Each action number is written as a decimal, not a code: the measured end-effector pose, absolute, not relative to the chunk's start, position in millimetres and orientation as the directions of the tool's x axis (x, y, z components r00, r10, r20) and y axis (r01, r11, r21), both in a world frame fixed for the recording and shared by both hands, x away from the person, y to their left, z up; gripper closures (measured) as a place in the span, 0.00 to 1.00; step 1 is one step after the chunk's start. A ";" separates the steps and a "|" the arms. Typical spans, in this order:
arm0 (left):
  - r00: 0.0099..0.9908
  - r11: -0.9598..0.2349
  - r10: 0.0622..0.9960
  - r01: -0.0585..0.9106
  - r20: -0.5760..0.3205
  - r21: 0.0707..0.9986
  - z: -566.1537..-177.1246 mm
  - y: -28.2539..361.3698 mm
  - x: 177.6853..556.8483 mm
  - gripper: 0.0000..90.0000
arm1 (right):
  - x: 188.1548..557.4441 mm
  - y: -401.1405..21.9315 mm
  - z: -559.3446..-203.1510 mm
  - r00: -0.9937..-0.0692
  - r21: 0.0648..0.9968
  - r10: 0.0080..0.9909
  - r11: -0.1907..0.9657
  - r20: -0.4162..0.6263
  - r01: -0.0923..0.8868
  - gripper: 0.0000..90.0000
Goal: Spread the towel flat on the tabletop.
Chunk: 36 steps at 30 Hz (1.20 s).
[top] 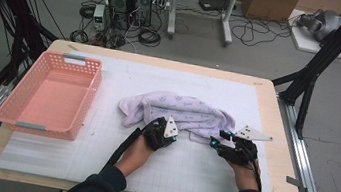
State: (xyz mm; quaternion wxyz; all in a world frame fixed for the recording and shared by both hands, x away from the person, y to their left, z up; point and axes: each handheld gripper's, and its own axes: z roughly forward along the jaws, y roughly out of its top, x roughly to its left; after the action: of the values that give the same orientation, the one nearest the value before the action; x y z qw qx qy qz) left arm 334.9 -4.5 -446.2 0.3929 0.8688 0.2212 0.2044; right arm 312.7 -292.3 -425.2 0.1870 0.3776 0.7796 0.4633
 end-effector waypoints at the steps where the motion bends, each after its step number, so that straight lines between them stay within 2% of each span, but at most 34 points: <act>1: 0.824 -0.580 0.544 0.236 0.156 0.780 -444.7 0.8 334.6 0.94 | 312.7 -292.8 -425.6 -0.646 0.863 0.761 0.287 0.059 0.416 0.56; 7: 0.829 -0.424 0.559 0.309 -0.022 0.851 -429.8 49.1 326.4 0.94 | 313.3 -284.4 -430.4 -0.684 0.851 0.726 0.316 0.069 0.421 0.58; 11: 0.816 -0.354 0.573 0.329 -0.074 0.876 -421.1 78.6 320.5 0.94 | 311.3 -262.9 -432.3 -0.727 0.836 0.684 0.360 0.065 0.414 0.62; 15: 0.789 -0.248 0.596 0.358 -0.150 0.900 -415.6 98.3 321.9 0.94 | 311.8 -238.4 -436.4 -0.774 0.815 0.631 0.423 0.051 0.398 0.70; 18: 0.777 -0.224 0.611 0.355 -0.154 0.908 -413.2 104.2 324.1 0.94 | 319.1 -226.7 -443.6 -0.768 0.772 0.640 0.499 -0.022 0.394 0.71; 19: 0.776 -0.224 0.613 0.353 -0.151 0.908 -413.0 104.7 324.3 0.94 | 322.3 -225.7 -445.2 -0.753 0.760 0.657 0.513 -0.048 0.399 0.75; 21: 0.774 -0.239 0.619 0.348 -0.134 0.907 -412.6 106.4 324.2 0.94 | 328.7 -228.8 -444.5 -0.739 0.769 0.671 0.505 -0.062 0.393 0.85; 22: 0.774 -0.239 0.619 0.348 -0.134 0.907 -412.8 107.6 324.3 0.94 | 331.3 -231.2 -443.1 -0.735 0.773 0.676 0.495 -0.057 0.396 0.95; 24: 0.769 -0.227 0.624 0.351 -0.141 0.909 -412.6 110.9 324.2 0.94 | 337.8 -235.0 -441.8 -0.738 0.770 0.674 0.491 -0.040 0.407 0.97; 28: 0.767 -0.217 0.625 0.346 -0.142 0.913 -411.4 120.2 322.9 0.94 | 349.9 -235.8 -440.9 -0.719 0.759 0.690 0.510 -0.080 0.405 0.97; 36: 0.748 -0.199 0.646 0.360 -0.154 0.911 -413.6 136.9 322.0 0.94 | 381.8 -244.5 -436.1 -0.578 0.745 0.784 0.522 -0.226 0.415 0.98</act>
State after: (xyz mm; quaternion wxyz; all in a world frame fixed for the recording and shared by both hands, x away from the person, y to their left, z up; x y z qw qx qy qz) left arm 322.0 136.9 -413.6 0.5400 0.7630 0.3296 0.1322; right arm 381.8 -244.5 -436.1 0.2811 0.3630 0.8257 0.3276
